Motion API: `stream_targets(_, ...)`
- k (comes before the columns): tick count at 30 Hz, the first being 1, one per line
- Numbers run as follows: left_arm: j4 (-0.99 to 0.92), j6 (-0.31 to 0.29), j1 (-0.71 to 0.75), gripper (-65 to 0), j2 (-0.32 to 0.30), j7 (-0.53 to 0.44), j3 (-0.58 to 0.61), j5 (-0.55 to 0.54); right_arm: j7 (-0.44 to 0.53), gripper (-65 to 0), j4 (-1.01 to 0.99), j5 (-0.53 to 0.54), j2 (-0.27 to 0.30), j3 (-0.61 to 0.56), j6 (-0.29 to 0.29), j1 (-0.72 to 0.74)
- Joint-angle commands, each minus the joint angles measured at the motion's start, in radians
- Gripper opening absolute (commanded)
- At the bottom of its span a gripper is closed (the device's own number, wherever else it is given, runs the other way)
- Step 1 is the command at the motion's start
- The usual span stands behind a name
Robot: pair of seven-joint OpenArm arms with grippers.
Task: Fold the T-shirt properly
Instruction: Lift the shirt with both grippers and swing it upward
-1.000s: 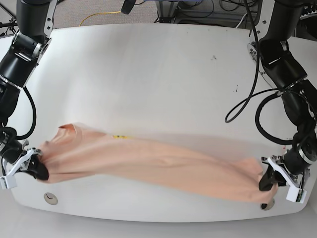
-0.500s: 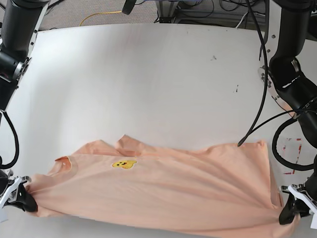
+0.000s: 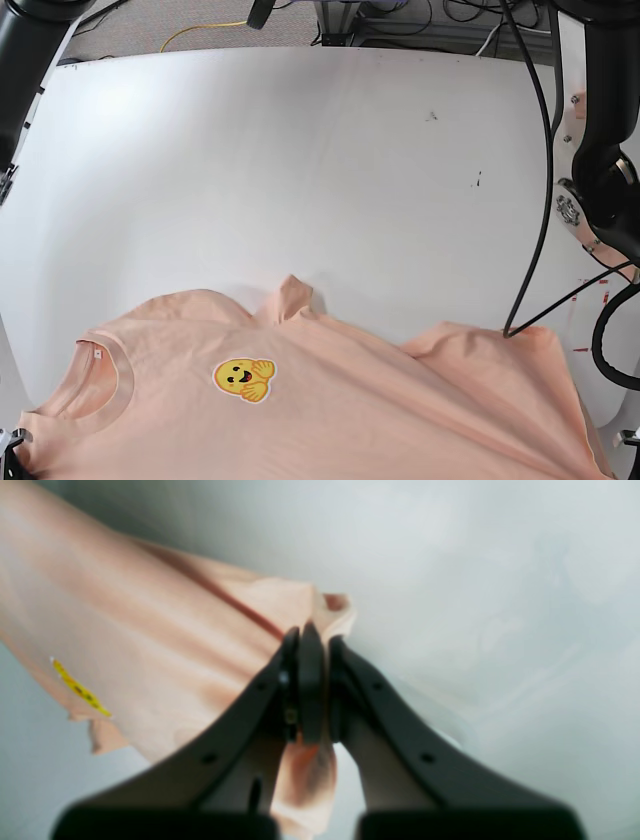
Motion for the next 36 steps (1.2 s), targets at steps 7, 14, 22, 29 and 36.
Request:
stream_targets(7, -0.035, 0.005, -0.176, -65.0, -0.039, -0.037, 0.003, -0.005, 0.028, -65.0, -0.072, 0.002, 0.013, -0.127, 0.0, 0.129)
stream_targets(14, -0.156, 0.005, -0.287, -65.0, -0.071, -0.067, 0.022, -0.004, 0.028, -65.0, -0.072, 0.007, 0.01, -0.231, 0.001, 0.129)
stream_targets(22, -0.153, -0.001, -0.213, -65.0, -0.089, -0.074, 0.048, -0.013, 0.027, -65.0, -0.072, 0.0, 0.016, -0.233, 0.001, 0.129)
stream_targets(29, -0.021, -0.001, -0.079, -65.0, -0.086, -0.074, 0.051, -0.011, 0.028, -65.0, -0.072, 0.0, 0.056, -0.23, 0.001, 0.129)
stream_targets(36, 0.009, -0.001, 0.059, -65.0, -0.086, -0.08, 0.054, -0.008, 0.033, -65.0, -0.072, 0.0, 0.085, -0.228, 0.001, 0.129)
